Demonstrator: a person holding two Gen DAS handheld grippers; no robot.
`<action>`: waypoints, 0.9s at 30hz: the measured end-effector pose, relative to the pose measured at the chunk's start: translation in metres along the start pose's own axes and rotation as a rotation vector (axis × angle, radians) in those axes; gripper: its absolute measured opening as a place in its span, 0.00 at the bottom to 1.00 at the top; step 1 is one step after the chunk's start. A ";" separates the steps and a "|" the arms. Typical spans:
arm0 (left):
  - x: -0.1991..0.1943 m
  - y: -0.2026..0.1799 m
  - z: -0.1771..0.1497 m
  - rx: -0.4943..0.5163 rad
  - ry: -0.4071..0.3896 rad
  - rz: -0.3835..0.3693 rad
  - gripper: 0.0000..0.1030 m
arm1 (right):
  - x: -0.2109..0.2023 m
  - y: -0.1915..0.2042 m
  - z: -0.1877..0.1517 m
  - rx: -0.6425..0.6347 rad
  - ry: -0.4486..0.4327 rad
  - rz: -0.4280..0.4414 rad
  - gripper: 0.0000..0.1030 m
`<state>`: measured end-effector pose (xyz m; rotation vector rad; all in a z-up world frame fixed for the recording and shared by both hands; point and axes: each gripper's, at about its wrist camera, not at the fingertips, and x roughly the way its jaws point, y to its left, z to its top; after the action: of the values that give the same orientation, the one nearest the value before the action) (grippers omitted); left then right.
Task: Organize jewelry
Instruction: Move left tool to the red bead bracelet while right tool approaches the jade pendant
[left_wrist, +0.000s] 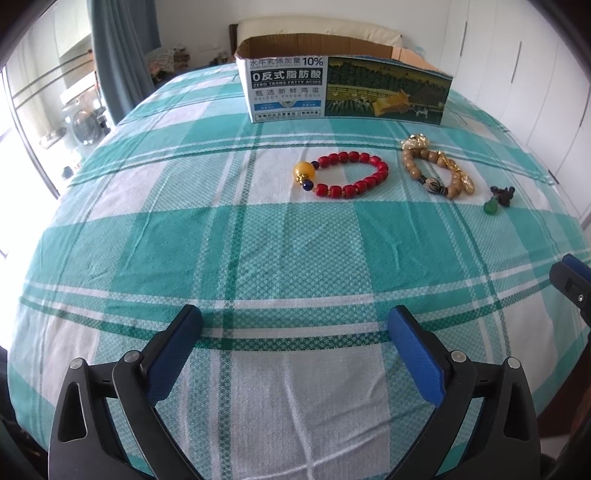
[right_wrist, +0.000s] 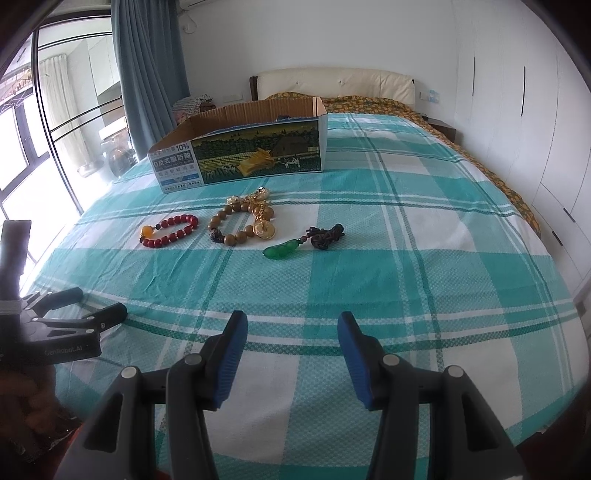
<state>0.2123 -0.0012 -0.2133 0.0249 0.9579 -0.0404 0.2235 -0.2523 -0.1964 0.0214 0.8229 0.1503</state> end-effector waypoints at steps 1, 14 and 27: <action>0.000 0.000 0.000 0.000 0.000 0.000 0.98 | 0.000 -0.001 0.000 0.004 0.002 0.000 0.50; 0.002 0.000 0.002 0.004 0.011 -0.007 1.00 | 0.011 -0.012 0.006 0.053 0.025 0.011 0.50; -0.001 0.007 0.017 -0.044 -0.017 -0.050 0.98 | 0.016 -0.012 0.005 0.058 0.036 0.022 0.50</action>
<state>0.2261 0.0056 -0.2022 -0.0396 0.9424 -0.0658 0.2394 -0.2615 -0.2056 0.0830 0.8625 0.1475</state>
